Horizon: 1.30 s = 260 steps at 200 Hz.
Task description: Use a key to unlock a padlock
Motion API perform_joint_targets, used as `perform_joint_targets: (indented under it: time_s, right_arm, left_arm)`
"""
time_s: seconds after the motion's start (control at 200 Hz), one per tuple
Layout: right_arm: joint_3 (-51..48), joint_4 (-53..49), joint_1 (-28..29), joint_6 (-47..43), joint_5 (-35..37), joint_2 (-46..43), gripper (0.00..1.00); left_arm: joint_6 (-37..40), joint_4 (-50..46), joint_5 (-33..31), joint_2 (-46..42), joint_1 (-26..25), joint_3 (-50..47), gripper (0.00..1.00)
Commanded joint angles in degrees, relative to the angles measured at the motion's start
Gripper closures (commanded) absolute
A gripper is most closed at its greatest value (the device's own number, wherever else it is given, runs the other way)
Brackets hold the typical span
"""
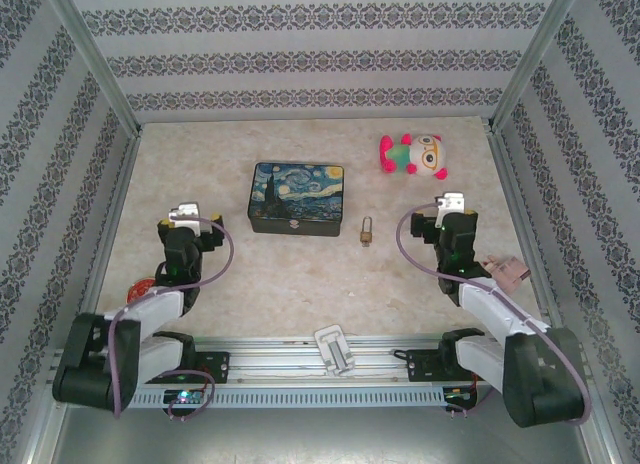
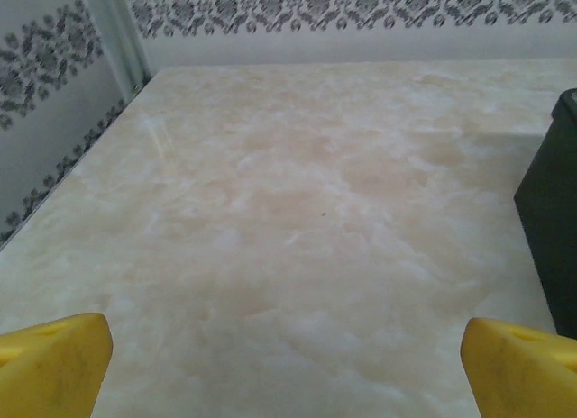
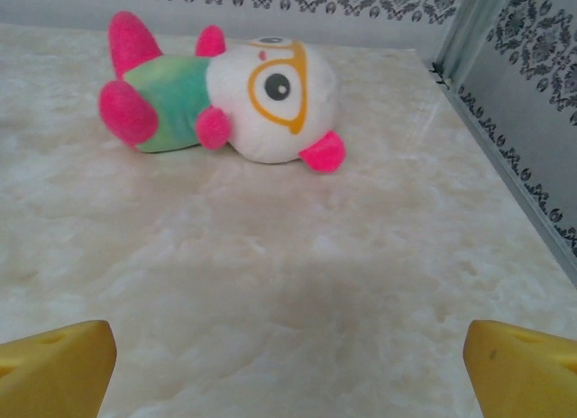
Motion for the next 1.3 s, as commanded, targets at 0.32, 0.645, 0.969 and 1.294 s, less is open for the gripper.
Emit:
perform_joint_targets:
  time_s: [0.32,0.645,0.969,1.294]
  right_arm:
    - [-4.01,29.31,-7.13,3.61,-13.89,14.70,0.02]
    - [-0.94,34.84,-9.91,5.79,-20.70,25.74,0.02]
    - [1.27,31.82,-9.81,2.07,-30.78,26.38,0.02]
    - [1.25,31.42,-9.56,2.61,-27.97,26.27,0.02]
  left_arm:
    - [3.55,11.58,13.56,4.82,2.18,2.30,0.01]
    - [2.24,35.17,13.60,25.56,3.49,-1.33,0.01]
    - [0.92,14.82,31.30,23.59,9.13,7.98,0.01]
    - [-0.99,15.54,24.75,23.40,8.95,7.40,0.01]
